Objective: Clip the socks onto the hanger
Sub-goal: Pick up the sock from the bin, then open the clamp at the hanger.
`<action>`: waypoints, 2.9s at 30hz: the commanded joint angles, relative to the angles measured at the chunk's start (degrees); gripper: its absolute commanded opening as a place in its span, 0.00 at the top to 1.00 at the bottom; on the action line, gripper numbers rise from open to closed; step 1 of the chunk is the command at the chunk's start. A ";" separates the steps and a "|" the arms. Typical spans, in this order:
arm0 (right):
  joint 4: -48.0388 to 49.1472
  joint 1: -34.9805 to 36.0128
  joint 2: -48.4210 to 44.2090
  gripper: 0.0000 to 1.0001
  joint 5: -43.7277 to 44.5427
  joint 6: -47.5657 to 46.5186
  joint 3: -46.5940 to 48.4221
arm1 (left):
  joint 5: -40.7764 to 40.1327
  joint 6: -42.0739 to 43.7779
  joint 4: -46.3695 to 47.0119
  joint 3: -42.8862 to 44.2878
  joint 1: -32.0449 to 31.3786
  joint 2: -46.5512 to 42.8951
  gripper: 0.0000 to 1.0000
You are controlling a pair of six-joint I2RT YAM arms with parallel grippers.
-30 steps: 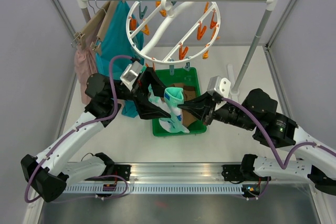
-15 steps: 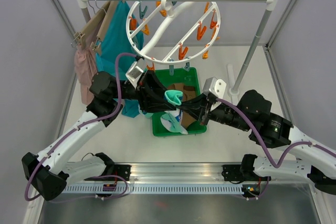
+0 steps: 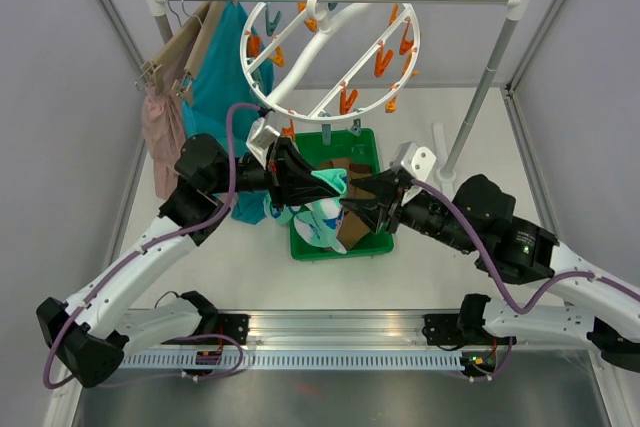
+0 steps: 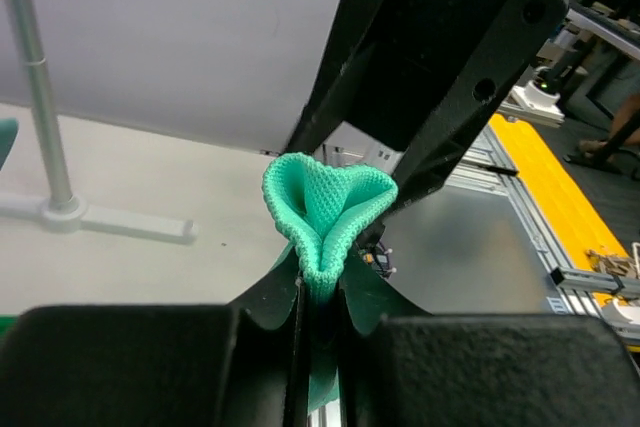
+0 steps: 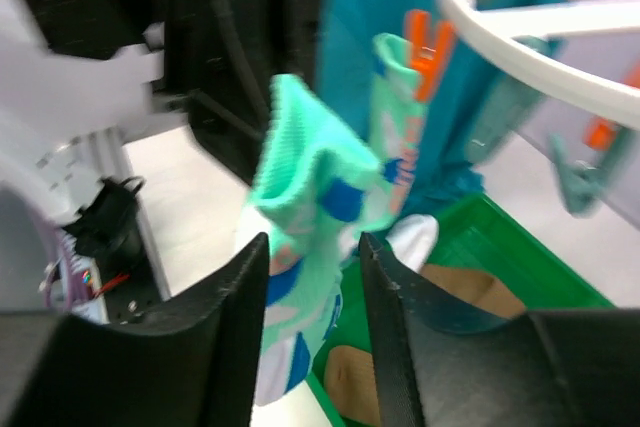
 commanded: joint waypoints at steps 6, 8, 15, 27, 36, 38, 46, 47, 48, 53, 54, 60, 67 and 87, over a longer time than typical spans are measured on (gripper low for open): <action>-1.52 -0.35 -0.21 0.41 28.77 3.94 1.19 | -16.53 10.15 -15.85 -2.90 -0.63 -7.35 0.98; -1.26 -0.43 2.16 0.39 30.37 2.28 2.08 | -17.16 10.67 -16.12 -4.13 -0.63 -8.15 0.98; 1.99 -12.18 6.30 0.32 15.97 -0.45 2.26 | -18.13 11.47 -19.28 -5.01 -0.71 -9.73 0.98; 9.20 -24.08 7.44 0.26 -4.78 -3.80 -1.26 | -18.40 12.70 -22.00 -4.57 -0.71 -11.23 0.98; 11.83 -23.99 9.55 0.27 -8.74 -4.32 -1.26 | -18.13 12.70 -22.36 -4.84 -0.71 -11.67 0.97; 12.45 -23.99 9.90 0.27 -8.57 -4.41 -1.17 | -18.13 12.79 -22.44 -4.84 -0.71 -11.67 0.97; 14.65 -23.99 11.31 0.28 -8.83 -4.77 -0.47 | -18.13 13.05 -22.53 -4.84 -0.71 -11.32 0.97; 15.09 -23.99 11.31 0.28 -8.83 -4.76 -0.47 | -18.13 13.05 -22.53 -4.92 -0.71 -11.40 0.97; 15.00 -23.99 11.31 0.28 -8.83 -4.59 -0.56 | -18.05 12.96 -22.71 -4.92 -0.71 -11.32 0.97; 20.09 -23.99 10.52 0.29 -8.65 -3.10 -2.22 | -18.22 13.14 -22.71 -5.01 -0.71 -11.32 0.97; 20.80 -23.99 10.35 0.29 -8.65 -2.75 -2.66 | -18.22 13.14 -22.71 -5.01 -0.71 -11.23 0.97; 24.84 -23.90 9.55 0.30 -7.78 -1.43 -5.04 | -17.96 13.23 -22.71 -5.10 -0.71 -11.31 0.97; 28.09 -23.99 9.64 0.31 -7.78 -0.37 -5.92 | -17.78 13.23 -22.80 -5.10 -0.71 -11.14 0.97; 30.12 -23.99 11.75 0.50 -7.51 1.30 -5.13 | -17.78 12.96 -22.45 -5.01 -0.71 -10.79 0.97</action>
